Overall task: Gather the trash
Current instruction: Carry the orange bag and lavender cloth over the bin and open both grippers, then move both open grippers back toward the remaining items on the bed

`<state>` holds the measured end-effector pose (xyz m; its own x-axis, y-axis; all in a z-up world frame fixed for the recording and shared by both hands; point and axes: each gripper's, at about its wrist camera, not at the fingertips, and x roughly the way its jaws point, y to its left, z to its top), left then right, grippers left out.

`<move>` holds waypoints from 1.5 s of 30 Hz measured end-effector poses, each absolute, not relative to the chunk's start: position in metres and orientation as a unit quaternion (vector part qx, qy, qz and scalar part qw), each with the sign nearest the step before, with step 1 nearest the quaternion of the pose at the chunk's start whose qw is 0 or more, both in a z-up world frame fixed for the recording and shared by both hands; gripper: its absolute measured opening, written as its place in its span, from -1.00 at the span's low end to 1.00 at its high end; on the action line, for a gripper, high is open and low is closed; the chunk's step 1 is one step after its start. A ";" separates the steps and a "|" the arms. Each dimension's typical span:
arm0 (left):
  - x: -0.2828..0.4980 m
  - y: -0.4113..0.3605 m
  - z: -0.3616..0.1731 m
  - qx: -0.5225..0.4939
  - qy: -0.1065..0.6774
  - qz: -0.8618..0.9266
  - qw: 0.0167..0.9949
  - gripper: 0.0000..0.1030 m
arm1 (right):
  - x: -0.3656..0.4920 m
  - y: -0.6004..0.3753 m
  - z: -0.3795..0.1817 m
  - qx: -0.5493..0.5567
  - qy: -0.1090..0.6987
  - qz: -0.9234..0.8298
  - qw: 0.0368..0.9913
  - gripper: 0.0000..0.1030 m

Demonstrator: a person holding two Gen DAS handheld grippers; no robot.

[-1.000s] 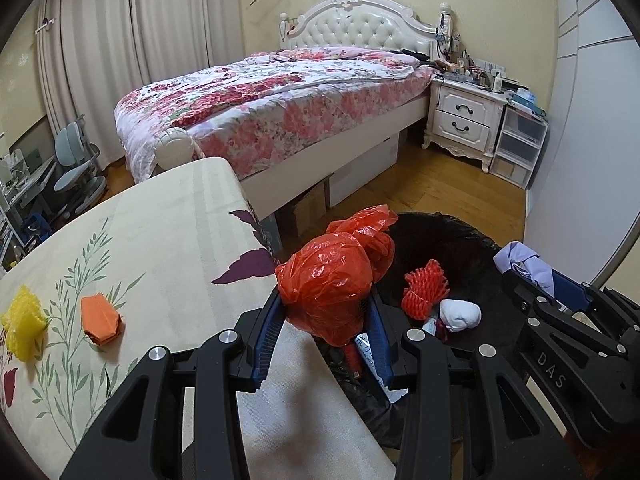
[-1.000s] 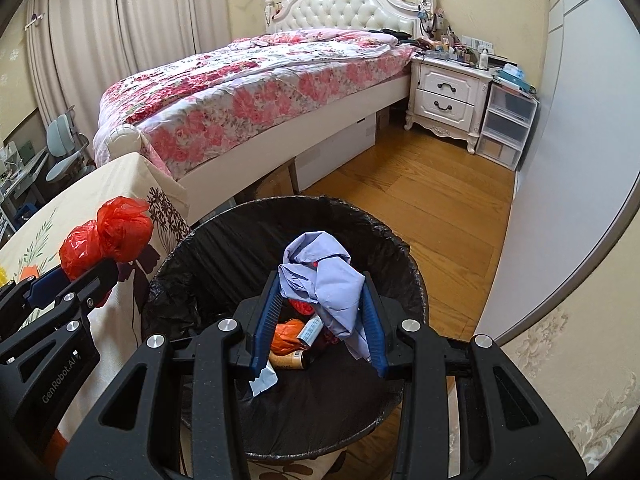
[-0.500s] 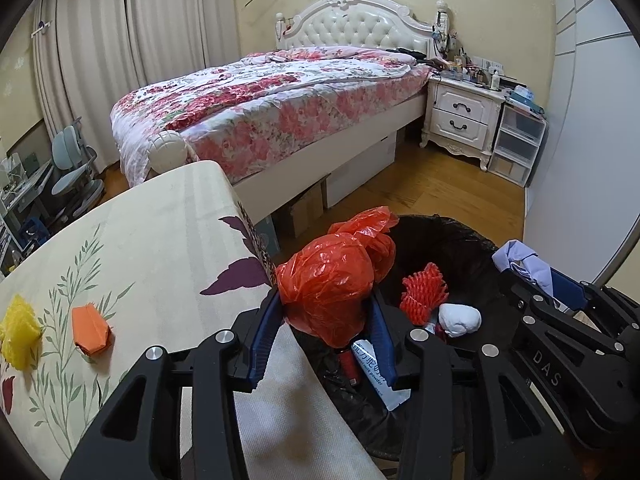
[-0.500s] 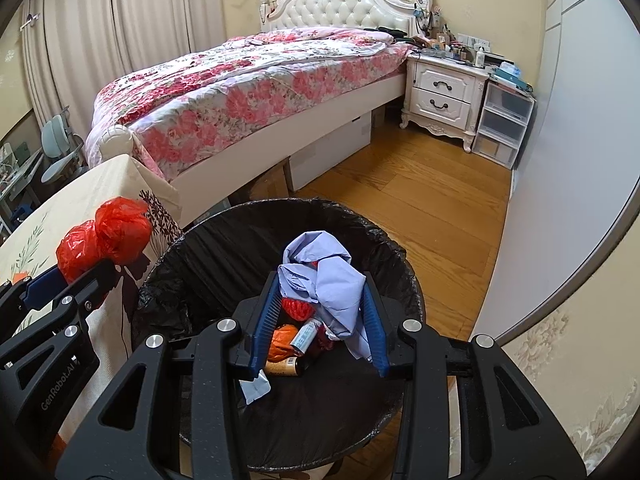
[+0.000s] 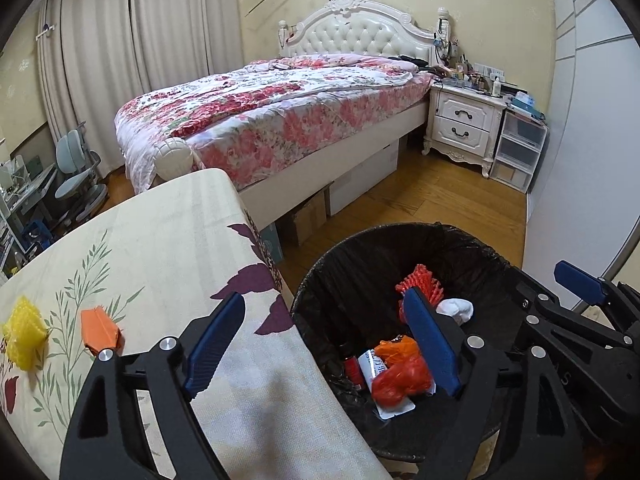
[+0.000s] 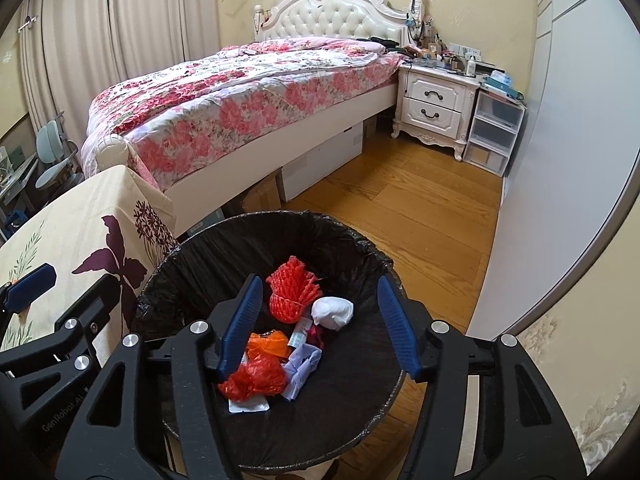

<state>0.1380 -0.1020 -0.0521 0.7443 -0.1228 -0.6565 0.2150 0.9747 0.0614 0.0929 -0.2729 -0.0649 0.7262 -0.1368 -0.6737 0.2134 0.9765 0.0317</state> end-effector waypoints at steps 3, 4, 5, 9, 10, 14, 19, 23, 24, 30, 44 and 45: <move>0.135 -0.097 -0.046 0.063 0.340 -0.084 0.935 0.62 | 0.090 -0.272 -0.062 0.050 0.354 -0.098 0.929 0.21; 0.134 -0.095 -0.045 0.063 0.337 -0.081 0.936 0.63 | 0.089 -0.272 -0.061 0.050 0.353 -0.098 0.929 0.26; 0.132 -0.093 -0.042 0.063 0.334 -0.078 0.937 0.64 | 0.088 -0.271 -0.060 0.049 0.352 -0.099 0.930 0.28; 0.128 -0.078 -0.037 0.058 0.332 -0.064 0.939 0.66 | 0.084 -0.265 -0.056 0.046 0.350 -0.095 0.931 0.32; 0.126 -0.072 -0.036 0.054 0.332 -0.059 0.940 0.67 | 0.083 -0.262 -0.056 0.045 0.350 -0.094 0.931 0.34; 0.120 -0.048 -0.033 0.045 0.332 -0.041 0.941 0.68 | 0.076 -0.250 -0.053 0.042 0.350 -0.081 0.932 0.36; 0.110 -0.020 -0.030 0.034 0.332 -0.014 0.943 0.68 | 0.069 -0.226 -0.051 0.034 0.351 -0.061 0.934 0.36; 0.102 0.001 -0.028 0.028 0.332 0.006 0.943 0.69 | 0.064 -0.207 -0.050 0.031 0.352 -0.043 0.935 0.37; 0.099 0.007 -0.028 0.027 0.333 0.011 0.943 0.69 | 0.062 -0.202 -0.049 0.030 0.352 -0.038 0.935 0.37; 0.082 0.040 -0.031 0.021 0.335 0.041 0.941 0.69 | 0.052 -0.168 -0.051 0.016 0.357 -0.004 0.934 0.37; 0.061 0.125 -0.046 0.004 0.359 0.120 0.925 0.69 | 0.047 -0.082 -0.062 -0.027 0.380 0.079 0.921 0.37; 0.060 0.129 -0.047 0.003 0.361 0.124 0.924 0.69 | 0.047 -0.076 -0.062 -0.030 0.380 0.084 0.921 0.37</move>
